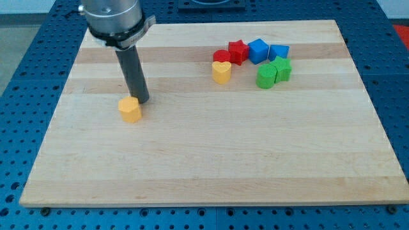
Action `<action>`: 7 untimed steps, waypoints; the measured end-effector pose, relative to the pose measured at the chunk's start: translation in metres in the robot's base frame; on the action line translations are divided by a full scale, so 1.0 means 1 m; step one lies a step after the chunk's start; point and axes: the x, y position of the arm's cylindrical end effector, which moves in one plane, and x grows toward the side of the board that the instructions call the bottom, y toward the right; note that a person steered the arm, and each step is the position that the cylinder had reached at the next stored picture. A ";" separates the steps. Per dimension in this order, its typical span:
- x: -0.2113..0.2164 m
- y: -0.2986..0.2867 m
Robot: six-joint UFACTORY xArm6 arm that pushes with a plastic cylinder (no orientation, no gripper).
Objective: Slide the yellow hexagon towards the green circle
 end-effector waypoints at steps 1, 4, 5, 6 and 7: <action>0.018 0.013; 0.040 0.047; 0.077 0.038; 0.091 -0.015; 0.091 -0.086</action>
